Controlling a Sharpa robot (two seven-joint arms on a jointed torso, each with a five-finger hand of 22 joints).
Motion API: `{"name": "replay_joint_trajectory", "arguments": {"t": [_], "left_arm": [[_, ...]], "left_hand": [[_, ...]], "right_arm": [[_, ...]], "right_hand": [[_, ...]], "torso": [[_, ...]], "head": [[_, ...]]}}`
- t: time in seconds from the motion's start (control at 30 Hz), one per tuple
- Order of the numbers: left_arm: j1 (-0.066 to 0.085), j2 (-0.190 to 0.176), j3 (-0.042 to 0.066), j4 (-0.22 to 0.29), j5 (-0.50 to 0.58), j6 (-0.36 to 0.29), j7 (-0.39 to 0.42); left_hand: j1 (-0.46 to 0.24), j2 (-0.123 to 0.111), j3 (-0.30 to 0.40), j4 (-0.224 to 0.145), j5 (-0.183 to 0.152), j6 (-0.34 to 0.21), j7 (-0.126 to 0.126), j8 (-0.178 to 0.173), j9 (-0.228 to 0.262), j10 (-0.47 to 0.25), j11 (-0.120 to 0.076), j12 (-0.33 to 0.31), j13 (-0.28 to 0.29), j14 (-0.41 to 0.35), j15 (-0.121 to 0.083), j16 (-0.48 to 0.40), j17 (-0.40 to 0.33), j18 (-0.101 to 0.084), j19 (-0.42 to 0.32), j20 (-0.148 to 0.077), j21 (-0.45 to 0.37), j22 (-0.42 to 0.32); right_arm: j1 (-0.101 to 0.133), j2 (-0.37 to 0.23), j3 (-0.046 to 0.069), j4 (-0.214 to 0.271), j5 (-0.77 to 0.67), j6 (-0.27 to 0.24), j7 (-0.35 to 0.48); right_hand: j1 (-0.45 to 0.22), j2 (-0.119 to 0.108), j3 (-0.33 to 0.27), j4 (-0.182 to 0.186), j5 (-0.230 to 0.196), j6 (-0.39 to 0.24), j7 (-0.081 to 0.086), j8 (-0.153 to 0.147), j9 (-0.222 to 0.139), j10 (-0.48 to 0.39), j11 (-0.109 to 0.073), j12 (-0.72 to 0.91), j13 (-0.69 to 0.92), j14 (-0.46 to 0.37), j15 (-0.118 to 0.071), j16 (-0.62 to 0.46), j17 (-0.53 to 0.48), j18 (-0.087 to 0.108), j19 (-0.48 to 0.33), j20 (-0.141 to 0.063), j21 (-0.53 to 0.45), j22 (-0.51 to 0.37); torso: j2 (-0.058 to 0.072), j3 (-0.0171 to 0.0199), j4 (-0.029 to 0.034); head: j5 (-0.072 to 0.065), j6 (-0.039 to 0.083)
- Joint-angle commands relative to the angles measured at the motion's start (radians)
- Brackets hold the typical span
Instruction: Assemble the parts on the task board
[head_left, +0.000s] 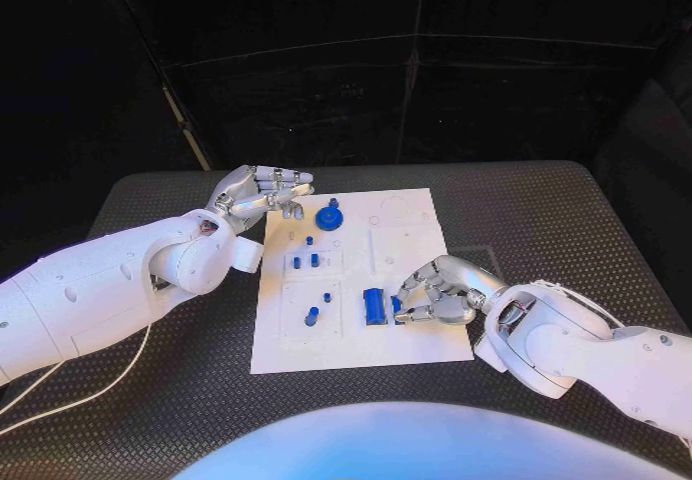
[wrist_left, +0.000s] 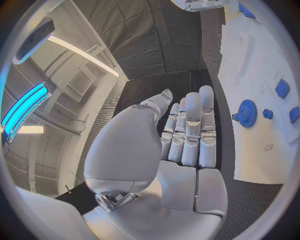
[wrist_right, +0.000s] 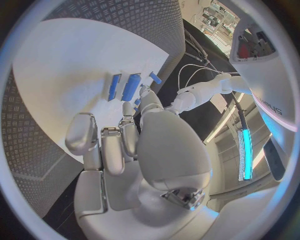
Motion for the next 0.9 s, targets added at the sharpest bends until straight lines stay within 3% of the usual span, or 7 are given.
{"name": "replay_joint_trajectory", "arguments": {"t": [0.03, 0.17, 0.27, 0.4, 0.63, 0.9], "left_arm": [[0.001, 0.001, 0.001, 0.0, 0.004, 0.008, 0.007], [0.001, 0.001, 0.001, -0.001, 0.004, 0.007, 0.007], [0.001, 0.003, 0.001, -0.001, 0.004, 0.008, 0.007], [0.001, 0.003, 0.001, -0.001, 0.004, 0.007, 0.007], [0.001, 0.006, 0.001, -0.001, 0.004, 0.007, 0.007], [0.001, 0.01, 0.001, -0.003, 0.004, 0.008, 0.007]], "left_hand": [[-0.001, 0.008, -0.008, 0.001, 0.003, -0.006, 0.0, 0.007, 0.001, -0.009, 0.001, 0.006, 0.002, -0.005, 0.0, -0.004, 0.0, 0.005, 0.001, 0.007, -0.005, -0.002], [-0.001, 0.008, -0.008, 0.001, 0.003, -0.006, 0.0, 0.007, 0.001, -0.009, 0.001, 0.007, 0.002, -0.006, 0.0, -0.004, 0.0, 0.005, 0.002, 0.007, -0.005, -0.002], [-0.001, 0.008, -0.008, 0.001, 0.003, -0.006, 0.0, 0.007, 0.001, -0.009, 0.001, 0.007, 0.002, -0.006, 0.0, -0.004, 0.0, 0.005, 0.002, 0.007, -0.005, -0.002], [-0.001, 0.008, -0.008, 0.001, 0.003, -0.006, 0.0, 0.007, 0.001, -0.009, 0.001, 0.007, 0.002, -0.006, 0.0, -0.004, 0.0, 0.005, 0.002, 0.007, -0.005, -0.002], [-0.001, 0.008, -0.008, 0.001, 0.003, -0.006, 0.0, 0.007, 0.001, -0.009, 0.001, 0.007, 0.002, -0.006, 0.0, -0.004, 0.0, 0.005, 0.002, 0.007, -0.005, -0.002], [-0.001, 0.008, -0.008, 0.001, 0.003, -0.006, 0.0, 0.007, 0.001, -0.009, 0.001, 0.007, 0.002, -0.006, 0.0, -0.004, 0.0, 0.005, 0.002, 0.007, -0.005, -0.002]], "right_arm": [[0.003, -0.002, 0.001, 0.015, 0.042, -0.049, 0.149], [0.004, 0.03, 0.002, 0.0, -0.022, -0.034, 0.174], [0.004, 0.071, 0.002, -0.024, -0.113, -0.009, 0.156], [0.004, 0.124, 0.002, -0.056, -0.209, 0.03, 0.097], [0.004, 0.195, 0.002, -0.09, -0.293, 0.042, 0.008], [0.005, 0.264, 0.002, -0.122, -0.336, 0.055, -0.052]], "right_hand": [[0.046, 0.022, 0.016, -0.026, -0.011, -0.002, 0.002, -0.01, -0.008, -0.003, 0.007, -0.006, 0.016, 0.079, 0.008, 0.002, 0.127, -0.002, 0.0, 0.008, -0.001, 0.004], [0.103, 0.028, 0.052, -0.071, -0.034, -0.028, 0.019, -0.05, -0.048, -0.016, 0.02, -0.019, 0.003, 0.078, 0.018, 0.001, 0.124, -0.003, 0.003, 0.015, 0.003, 0.011], [0.107, 0.032, 0.073, -0.085, -0.051, -0.004, 0.023, -0.073, -0.088, -0.012, 0.025, -0.013, 0.005, 0.079, 0.023, 0.004, 0.13, -0.004, 0.006, 0.021, 0.008, 0.018], [0.12, 0.038, 0.129, -0.113, -0.026, 0.001, 0.032, -0.106, -0.159, 0.001, 0.03, 0.006, 0.019, 0.082, 0.026, 0.012, 0.143, -0.013, 0.026, 0.029, 0.031, 0.055], [0.097, 0.063, 0.203, -0.115, -0.049, 0.026, 0.029, -0.104, -0.213, 0.021, 0.029, 0.035, 0.043, 0.086, 0.028, 0.022, 0.159, -0.017, 0.044, 0.028, 0.053, 0.091], [0.035, 0.056, 0.271, -0.106, -0.086, 0.087, 0.014, -0.098, -0.263, 0.034, 0.018, 0.054, 0.057, 0.087, 0.02, 0.026, 0.165, -0.018, 0.048, 0.022, 0.06, 0.099]], "torso": [[0.001, -0.0005, 0.0005], [0.003, 0.0, -0.0002], [0.002, -0.0011, 0.0031], [0.004, -0.0003, 0.0035], [0.003, 0.0007, 0.0001], [0.003, 0.0007, 0.0007]], "head": [[0.002, 0.003], [0.004, 0.004], [0.007, 0.004], [0.015, 0.004], [0.02, 0.004], [0.023, 0.004]]}}
